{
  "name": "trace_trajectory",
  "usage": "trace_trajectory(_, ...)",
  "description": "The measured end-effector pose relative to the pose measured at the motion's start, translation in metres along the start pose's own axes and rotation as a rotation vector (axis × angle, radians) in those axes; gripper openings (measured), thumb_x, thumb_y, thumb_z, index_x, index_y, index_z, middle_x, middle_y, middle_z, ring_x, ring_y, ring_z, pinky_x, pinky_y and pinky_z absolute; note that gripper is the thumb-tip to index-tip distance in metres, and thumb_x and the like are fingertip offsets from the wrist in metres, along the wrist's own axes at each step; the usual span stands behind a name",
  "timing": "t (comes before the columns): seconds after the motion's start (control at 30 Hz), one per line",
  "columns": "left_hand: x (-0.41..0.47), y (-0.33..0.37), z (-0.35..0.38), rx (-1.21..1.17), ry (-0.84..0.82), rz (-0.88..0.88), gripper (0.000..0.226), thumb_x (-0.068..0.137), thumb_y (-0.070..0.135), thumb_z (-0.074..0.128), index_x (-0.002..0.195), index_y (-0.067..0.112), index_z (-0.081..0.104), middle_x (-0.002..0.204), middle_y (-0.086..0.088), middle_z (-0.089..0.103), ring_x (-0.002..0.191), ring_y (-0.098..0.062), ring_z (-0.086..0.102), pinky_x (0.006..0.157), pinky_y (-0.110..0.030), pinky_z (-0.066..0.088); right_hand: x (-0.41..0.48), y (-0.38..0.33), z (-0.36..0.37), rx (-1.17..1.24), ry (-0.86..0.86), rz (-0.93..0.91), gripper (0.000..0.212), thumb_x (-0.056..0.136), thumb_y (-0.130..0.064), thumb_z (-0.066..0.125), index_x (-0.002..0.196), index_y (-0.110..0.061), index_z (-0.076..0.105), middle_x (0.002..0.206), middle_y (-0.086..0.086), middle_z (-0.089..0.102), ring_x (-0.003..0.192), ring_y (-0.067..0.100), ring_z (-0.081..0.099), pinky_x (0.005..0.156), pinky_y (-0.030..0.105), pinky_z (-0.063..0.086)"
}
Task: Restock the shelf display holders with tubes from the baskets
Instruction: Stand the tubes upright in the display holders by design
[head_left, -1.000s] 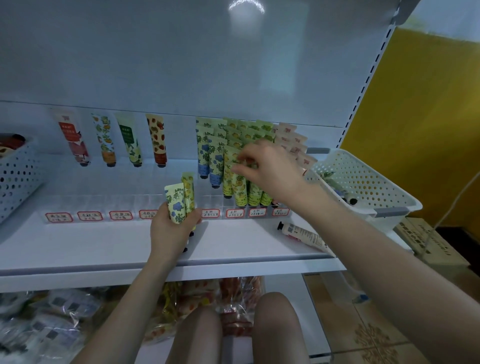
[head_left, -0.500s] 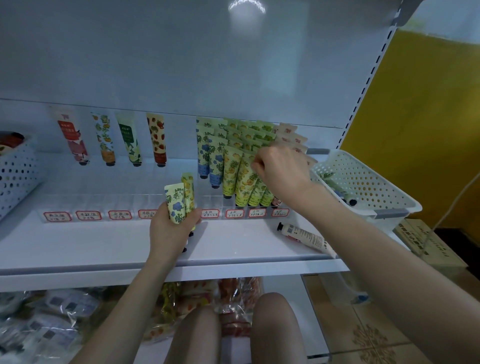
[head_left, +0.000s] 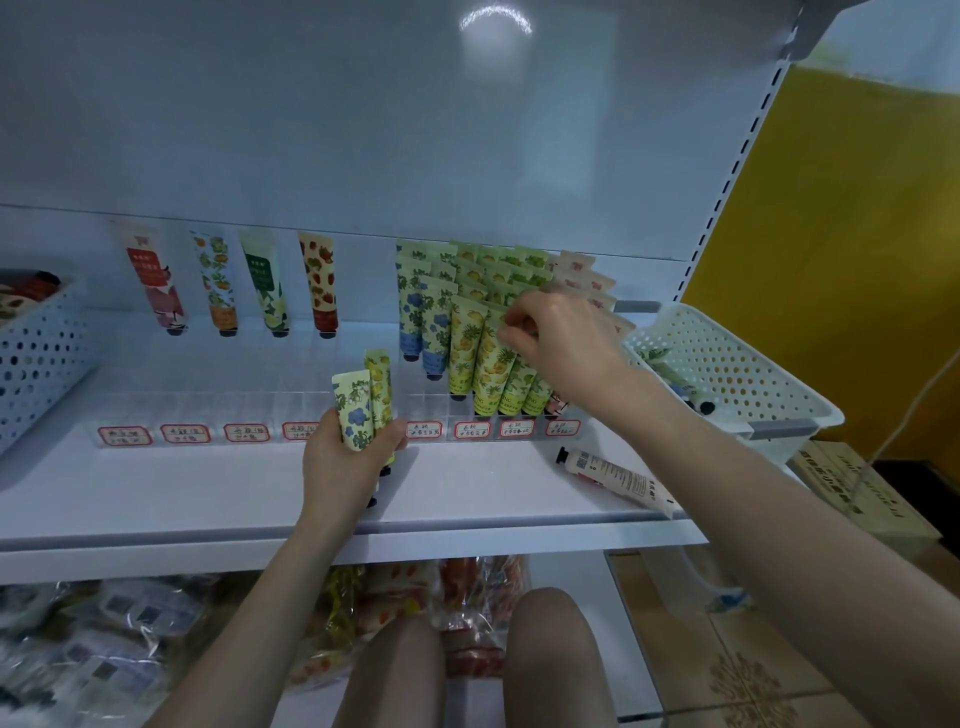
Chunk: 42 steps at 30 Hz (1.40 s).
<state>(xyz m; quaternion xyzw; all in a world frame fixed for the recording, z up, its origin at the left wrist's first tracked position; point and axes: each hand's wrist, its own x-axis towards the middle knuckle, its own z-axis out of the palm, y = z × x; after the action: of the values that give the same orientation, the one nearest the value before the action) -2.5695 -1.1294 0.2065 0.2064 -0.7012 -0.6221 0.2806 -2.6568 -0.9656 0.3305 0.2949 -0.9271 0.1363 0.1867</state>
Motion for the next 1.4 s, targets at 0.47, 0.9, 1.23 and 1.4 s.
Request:
trace_trajectory(0.47,-0.014,0.029,-0.016,-0.359,-0.303,-0.070,0.019,0.075,0.018,0.066,0.094,0.018,0.063,0.080,0.006,0.071,0.076,-0.013,0.067,0.070,-0.031,0.057,-0.002,-0.016,-0.015,0.442,0.085,-0.088,0.018,0.092,-0.021,0.057,0.097,-0.008,0.069,0.079,-0.010,0.059,0.069,-0.005,0.050,0.066,0.006,0.041)
trace_trajectory(0.9,-0.013,0.034,-0.017,-0.193,-0.166,-0.009,0.013,0.081,0.014,0.069,0.086,0.016,0.058,0.082,-0.006,0.066,0.070,-0.009,0.066,0.063,-0.020,0.056,-0.005,-0.024,-0.026,0.445,0.013,-0.044,0.013,0.086,-0.021,0.066,0.083,-0.010,0.071,0.070,-0.007,0.062,0.055,-0.003,0.053,0.052,0.010,0.039)
trace_trajectory(1.23,-0.001,0.000,-0.013,0.111,0.051,0.016,0.024,0.082,0.024,0.069,0.079,0.010,0.049,0.070,-0.009,0.055,0.064,-0.021,0.052,0.060,-0.028,0.040,-0.004,-0.019,0.015,0.144,0.104,0.004,0.021,0.091,-0.026,0.057,0.089,-0.011,0.070,0.085,0.005,0.070,0.080,0.021,0.063,0.067,0.040,0.052)
trace_trajectory(1.4,0.004,-0.004,-0.010,0.137,0.043,0.012,0.024,0.083,0.026,0.068,0.081,0.011,0.051,0.072,-0.004,0.055,0.067,-0.022,0.052,0.065,-0.033,0.044,-0.004,-0.022,0.022,0.023,0.122,0.004,0.025,0.091,-0.030,0.056,0.092,-0.011,0.072,0.090,0.009,0.068,0.093,0.028,0.057,0.073,0.037,0.047)
